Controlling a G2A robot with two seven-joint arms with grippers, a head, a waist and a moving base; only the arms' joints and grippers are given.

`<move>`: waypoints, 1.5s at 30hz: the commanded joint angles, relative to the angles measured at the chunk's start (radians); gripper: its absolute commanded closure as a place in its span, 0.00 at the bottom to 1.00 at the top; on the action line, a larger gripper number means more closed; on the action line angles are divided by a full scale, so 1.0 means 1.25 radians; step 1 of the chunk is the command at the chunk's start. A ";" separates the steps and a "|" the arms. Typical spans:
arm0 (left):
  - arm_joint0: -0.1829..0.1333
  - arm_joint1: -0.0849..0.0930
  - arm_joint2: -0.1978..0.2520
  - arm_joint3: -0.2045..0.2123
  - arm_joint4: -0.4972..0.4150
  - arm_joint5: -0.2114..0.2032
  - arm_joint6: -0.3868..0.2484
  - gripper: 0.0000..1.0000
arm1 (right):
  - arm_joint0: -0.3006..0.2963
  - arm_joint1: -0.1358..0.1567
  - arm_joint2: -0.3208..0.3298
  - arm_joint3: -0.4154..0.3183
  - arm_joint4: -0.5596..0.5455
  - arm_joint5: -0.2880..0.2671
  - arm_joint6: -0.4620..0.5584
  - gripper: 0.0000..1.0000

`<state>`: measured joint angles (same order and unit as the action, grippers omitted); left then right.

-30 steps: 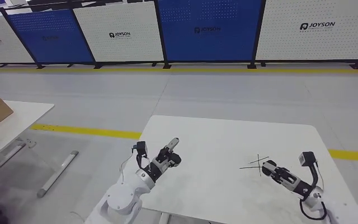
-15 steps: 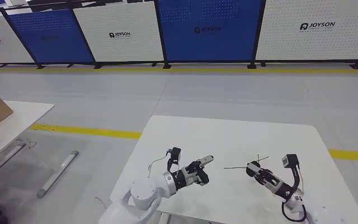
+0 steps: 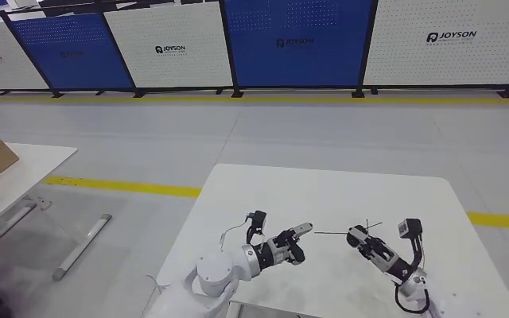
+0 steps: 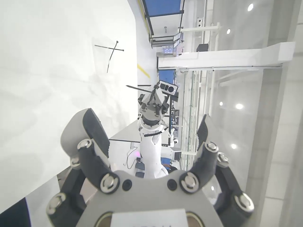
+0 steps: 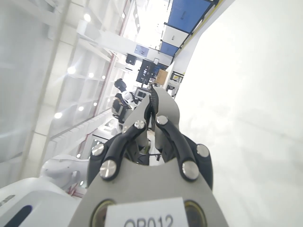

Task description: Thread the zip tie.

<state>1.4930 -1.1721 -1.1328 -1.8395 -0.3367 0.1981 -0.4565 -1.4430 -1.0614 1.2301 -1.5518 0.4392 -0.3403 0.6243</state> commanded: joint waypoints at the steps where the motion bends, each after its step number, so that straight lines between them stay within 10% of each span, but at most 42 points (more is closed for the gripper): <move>1: -0.008 -0.002 0.021 0.021 0.010 -0.040 -0.010 0.00 | -0.006 -0.006 -0.002 -0.008 0.037 0.000 0.011 1.00; 6: -0.039 -0.018 0.086 0.067 0.001 -0.141 0.034 0.00 | -0.015 -0.025 -0.037 -0.027 -0.033 0.000 -0.041 1.00; 17: -0.047 -0.021 0.092 0.075 -0.004 -0.147 0.044 0.00 | -0.014 -0.028 -0.041 -0.025 -0.050 0.000 -0.054 1.00; 23: -0.092 -0.038 0.140 0.119 0.063 -0.213 0.166 0.00 | -0.014 -0.028 -0.041 -0.025 -0.050 0.000 -0.054 1.00; 35: -0.094 -0.040 0.147 0.132 0.059 -0.227 0.152 0.00 | -0.014 -0.028 -0.041 -0.025 -0.050 0.000 -0.054 1.00; 36: -0.092 -0.039 0.147 0.134 0.050 -0.229 0.146 0.06 | -0.014 -0.028 -0.041 -0.025 -0.050 0.000 -0.054 1.00; 39: -0.091 -0.039 0.139 0.140 0.036 -0.234 0.142 0.75 | -0.014 -0.028 -0.041 -0.025 -0.050 0.000 -0.054 1.00; 45: -0.102 -0.042 0.143 0.158 0.023 -0.233 0.135 0.86 | -0.014 -0.028 -0.041 -0.025 -0.050 0.000 -0.054 1.00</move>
<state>1.3694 -1.2233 -0.9560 -1.6477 -0.3079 -0.0918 -0.2840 -1.4599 -1.0962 1.1790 -1.5836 0.3774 -0.3400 0.5570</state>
